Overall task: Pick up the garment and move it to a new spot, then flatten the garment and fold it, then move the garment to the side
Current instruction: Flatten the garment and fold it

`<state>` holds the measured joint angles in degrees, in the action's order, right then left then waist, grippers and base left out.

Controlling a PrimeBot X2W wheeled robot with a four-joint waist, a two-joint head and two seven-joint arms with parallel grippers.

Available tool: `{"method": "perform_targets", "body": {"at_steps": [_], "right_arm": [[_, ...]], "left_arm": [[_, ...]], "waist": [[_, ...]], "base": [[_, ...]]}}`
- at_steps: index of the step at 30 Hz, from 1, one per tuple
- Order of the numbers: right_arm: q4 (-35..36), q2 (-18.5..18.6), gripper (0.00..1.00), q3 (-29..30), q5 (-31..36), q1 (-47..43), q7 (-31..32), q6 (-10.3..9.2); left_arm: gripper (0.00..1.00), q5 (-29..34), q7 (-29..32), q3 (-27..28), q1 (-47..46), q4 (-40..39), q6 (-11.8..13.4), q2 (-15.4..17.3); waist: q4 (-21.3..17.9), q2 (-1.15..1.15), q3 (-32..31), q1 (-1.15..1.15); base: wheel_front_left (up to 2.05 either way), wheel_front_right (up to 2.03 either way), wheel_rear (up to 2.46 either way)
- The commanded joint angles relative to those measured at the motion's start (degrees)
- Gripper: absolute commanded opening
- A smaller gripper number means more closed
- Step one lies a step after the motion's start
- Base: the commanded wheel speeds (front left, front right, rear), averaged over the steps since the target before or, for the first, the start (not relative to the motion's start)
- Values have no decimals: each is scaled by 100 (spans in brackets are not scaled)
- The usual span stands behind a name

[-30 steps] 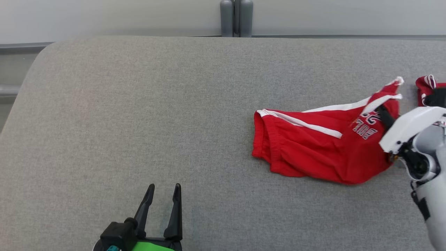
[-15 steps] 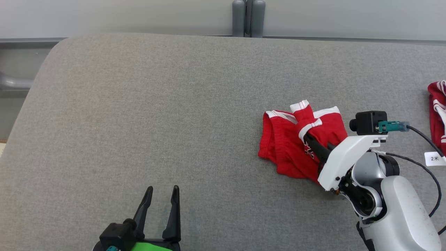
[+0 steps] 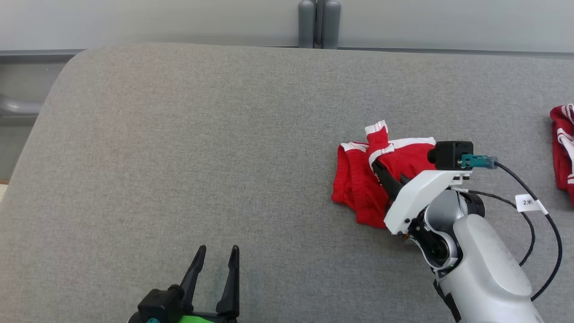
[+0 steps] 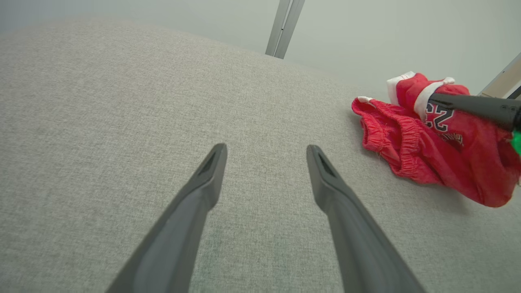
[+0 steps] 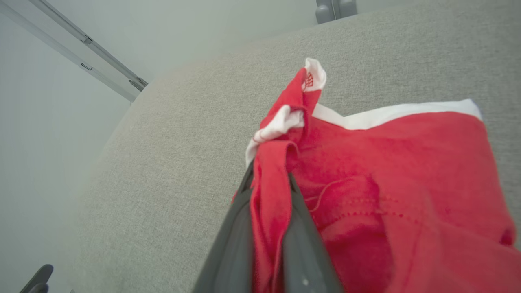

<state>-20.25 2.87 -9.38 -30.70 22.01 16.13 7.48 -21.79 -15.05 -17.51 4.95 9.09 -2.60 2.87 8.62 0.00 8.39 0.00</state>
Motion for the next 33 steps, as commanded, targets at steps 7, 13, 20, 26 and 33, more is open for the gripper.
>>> {"method": "perform_targets", "body": {"at_steps": [7,13,20,26,33], "right_arm": [[-456,16,100,-582,-93,264,-442,-1],[-63,1,100,-1054,-14,119,-1169,-1],[606,83,100,-900,1276,-533,-1961,-3],[864,707,100,-217,2280,-1264,-2831,-4],[746,928,100,630,2771,-1964,-3135,-4]], "left_arm": [[100,-20,-13,13,-40,46,-5,10],[100,-7,-13,81,118,78,6,10],[100,93,-13,259,313,-5,12,10],[100,276,-13,592,556,-168,12,11],[100,333,-13,960,807,-226,4,12]], "waist": [[110,0,0,0],[67,0,-165,0],[-130,0,-480,0],[-281,0,-776,0],[-337,0,-1053,0]], "base": [[0,0,0],[0,0,0],[0,0,0],[0,0,0],[0,0,0]]}}
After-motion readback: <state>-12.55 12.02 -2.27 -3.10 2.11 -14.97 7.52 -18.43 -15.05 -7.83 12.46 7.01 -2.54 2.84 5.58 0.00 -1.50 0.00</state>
